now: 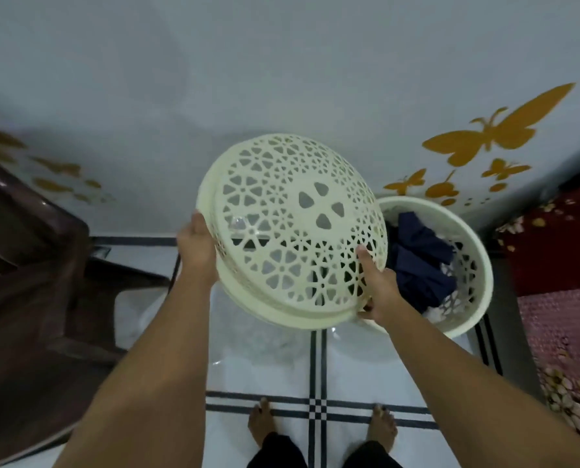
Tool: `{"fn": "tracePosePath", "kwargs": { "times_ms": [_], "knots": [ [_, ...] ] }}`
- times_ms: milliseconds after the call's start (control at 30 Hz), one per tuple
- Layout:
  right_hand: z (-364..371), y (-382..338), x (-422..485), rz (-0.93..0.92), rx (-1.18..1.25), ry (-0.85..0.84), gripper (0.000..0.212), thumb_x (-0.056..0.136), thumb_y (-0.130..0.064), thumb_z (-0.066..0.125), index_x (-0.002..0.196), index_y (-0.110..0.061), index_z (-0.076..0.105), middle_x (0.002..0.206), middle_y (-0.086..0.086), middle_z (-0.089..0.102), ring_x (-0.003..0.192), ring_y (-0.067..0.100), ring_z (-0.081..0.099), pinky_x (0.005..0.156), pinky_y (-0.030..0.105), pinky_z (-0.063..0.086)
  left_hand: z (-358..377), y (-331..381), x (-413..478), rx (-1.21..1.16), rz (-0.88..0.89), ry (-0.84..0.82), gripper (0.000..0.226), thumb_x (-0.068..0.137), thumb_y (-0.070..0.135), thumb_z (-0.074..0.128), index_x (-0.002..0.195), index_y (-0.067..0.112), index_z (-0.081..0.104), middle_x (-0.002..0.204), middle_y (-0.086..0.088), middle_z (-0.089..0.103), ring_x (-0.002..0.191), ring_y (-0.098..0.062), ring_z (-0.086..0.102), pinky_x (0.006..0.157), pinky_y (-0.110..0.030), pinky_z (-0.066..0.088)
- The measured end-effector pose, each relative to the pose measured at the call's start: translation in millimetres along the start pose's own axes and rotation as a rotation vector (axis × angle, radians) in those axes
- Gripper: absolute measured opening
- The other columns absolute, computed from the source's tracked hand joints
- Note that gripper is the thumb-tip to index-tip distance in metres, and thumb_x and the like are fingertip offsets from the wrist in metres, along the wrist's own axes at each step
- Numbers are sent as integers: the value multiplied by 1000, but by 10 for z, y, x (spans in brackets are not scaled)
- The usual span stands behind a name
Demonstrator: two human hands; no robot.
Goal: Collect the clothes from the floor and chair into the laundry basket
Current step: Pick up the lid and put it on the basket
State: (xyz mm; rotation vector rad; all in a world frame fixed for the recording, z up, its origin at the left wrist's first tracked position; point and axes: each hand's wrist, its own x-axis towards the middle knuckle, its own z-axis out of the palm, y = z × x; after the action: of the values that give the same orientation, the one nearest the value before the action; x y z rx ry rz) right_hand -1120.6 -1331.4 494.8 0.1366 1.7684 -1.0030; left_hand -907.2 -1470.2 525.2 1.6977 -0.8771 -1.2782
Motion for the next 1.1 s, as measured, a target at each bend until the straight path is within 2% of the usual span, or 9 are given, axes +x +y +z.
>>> {"fn": "tracePosePath", "kwargs": {
  "times_ms": [100, 233, 367, 533, 700, 767, 900, 1000, 1100],
  "knots": [
    [-462, -145, 266, -63, 50, 121, 116, 53, -74, 69, 148, -30, 19, 147, 11, 42, 128, 38, 46, 101, 59, 44, 521, -266, -134, -99, -82, -91, 43, 95, 46, 45, 102, 7, 60, 100, -9, 66, 92, -25, 64, 87, -41, 54],
    [-1139, -163, 708, -81, 46, 263, 140, 28, -88, 67, 147, -30, 23, 150, 9, 41, 135, 35, 41, 106, 58, 39, 1226, -783, -347, -205, -250, -158, 47, 95, 42, 49, 126, 8, 58, 119, -8, 66, 107, -28, 63, 97, -45, 50],
    [-1603, -155, 946, -65, 12, 396, 107, 66, -67, 68, 150, -25, 17, 151, 13, 33, 136, 36, 37, 110, 48, 33, 1784, -1316, -482, -167, -303, -178, 46, 96, 40, 48, 131, 12, 56, 125, -9, 63, 114, -29, 61, 101, -47, 48],
    [-1927, 69, 1578, -18, -22, 460, 137, 23, -96, 55, 143, -40, 20, 145, 13, 38, 122, 40, 50, 102, 56, 43, 2222, -1852, -440, 88, -310, -153, 42, 99, 38, 40, 132, 17, 54, 126, -6, 59, 113, -24, 56, 103, -40, 46],
    [-2079, 71, 1814, -32, -100, 462, 102, 68, -68, 66, 149, -30, 17, 150, 17, 28, 136, 39, 34, 109, 48, 34, 2439, -2082, -497, 360, -296, -29, 40, 101, 24, 37, 137, 14, 49, 136, -15, 48, 128, -36, 46, 105, -38, 40],
    [-2096, 86, 1892, -23, -118, 439, 102, 71, -65, 65, 151, -29, 12, 152, 18, 22, 138, 40, 30, 111, 50, 31, 2524, -2049, -541, 423, -239, -9, 45, 102, 19, 32, 147, 17, 34, 151, -13, 33, 138, -35, 34, 114, -41, 31],
    [-2103, 111, 1945, -8, -147, 441, 106, 69, -70, 63, 151, -31, 8, 153, 18, 22, 138, 41, 29, 113, 54, 30, 2722, -1909, -664, 475, -57, -18, 49, 103, 28, 27, 150, 14, 24, 157, -10, 27, 144, -29, 28, 117, -44, 22],
    [-2105, 114, 1961, -8, -193, 451, 108, 67, -70, 64, 150, -28, 10, 151, 19, 27, 137, 40, 33, 112, 53, 32, 2892, -1814, -773, 807, 218, -235, 58, 99, 44, 29, 152, 25, 15, 162, -4, 9, 150, -26, 6, 116, -54, 13],
    [-2103, 126, 1967, -13, -226, 470, 106, 69, -68, 65, 150, -25, 13, 148, 19, 29, 136, 39, 33, 112, 54, 32, 2984, -1829, -816, 1086, 313, -396, 67, 94, 58, 28, 152, 35, 3, 163, -1, -8, 149, -31, -12, 112, -65, 6]
  ]
}}
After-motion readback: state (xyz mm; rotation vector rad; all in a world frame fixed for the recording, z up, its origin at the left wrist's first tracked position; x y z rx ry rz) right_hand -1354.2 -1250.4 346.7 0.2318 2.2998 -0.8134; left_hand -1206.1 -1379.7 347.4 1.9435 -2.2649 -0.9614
